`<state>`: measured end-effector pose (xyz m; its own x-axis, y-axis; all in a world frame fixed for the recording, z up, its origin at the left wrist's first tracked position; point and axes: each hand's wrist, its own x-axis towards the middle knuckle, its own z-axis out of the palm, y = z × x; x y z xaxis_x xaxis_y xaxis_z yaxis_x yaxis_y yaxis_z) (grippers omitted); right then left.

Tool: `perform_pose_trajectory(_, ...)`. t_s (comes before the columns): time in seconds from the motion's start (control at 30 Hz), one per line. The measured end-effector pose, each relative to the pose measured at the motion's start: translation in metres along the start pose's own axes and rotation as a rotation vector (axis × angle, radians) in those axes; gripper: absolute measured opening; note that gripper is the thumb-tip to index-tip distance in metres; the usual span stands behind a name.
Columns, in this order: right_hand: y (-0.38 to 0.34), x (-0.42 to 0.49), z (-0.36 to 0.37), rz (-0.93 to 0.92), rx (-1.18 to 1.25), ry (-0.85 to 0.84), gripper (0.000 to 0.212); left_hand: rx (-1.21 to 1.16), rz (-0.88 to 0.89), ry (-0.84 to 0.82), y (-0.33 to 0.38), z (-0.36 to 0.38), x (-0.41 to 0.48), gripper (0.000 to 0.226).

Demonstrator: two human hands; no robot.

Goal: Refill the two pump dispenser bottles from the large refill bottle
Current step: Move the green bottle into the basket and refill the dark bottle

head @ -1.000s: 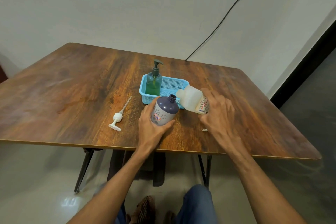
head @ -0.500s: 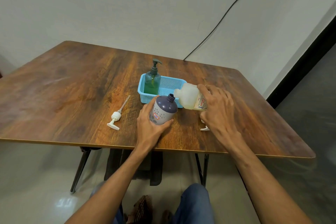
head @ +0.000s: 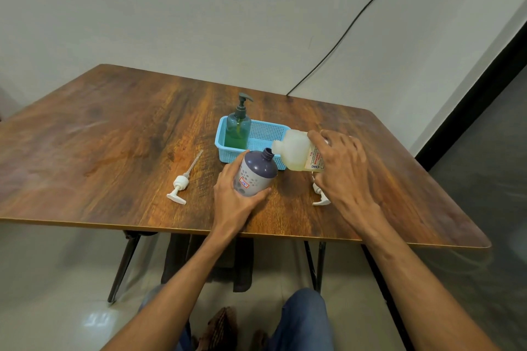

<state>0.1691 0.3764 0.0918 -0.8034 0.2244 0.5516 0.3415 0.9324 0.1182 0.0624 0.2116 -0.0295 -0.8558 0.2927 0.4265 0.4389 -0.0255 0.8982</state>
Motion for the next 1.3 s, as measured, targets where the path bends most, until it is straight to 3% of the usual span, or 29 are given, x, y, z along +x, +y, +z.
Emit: perform_pose_trajectory(1.3, -0.0004, 0.0030, -0.0053, -0.007, -0.028, -0.004, 0.083, 0.018, 0.005, -0.002, -0.0072, 0.0019, 0.0011, 0.092)
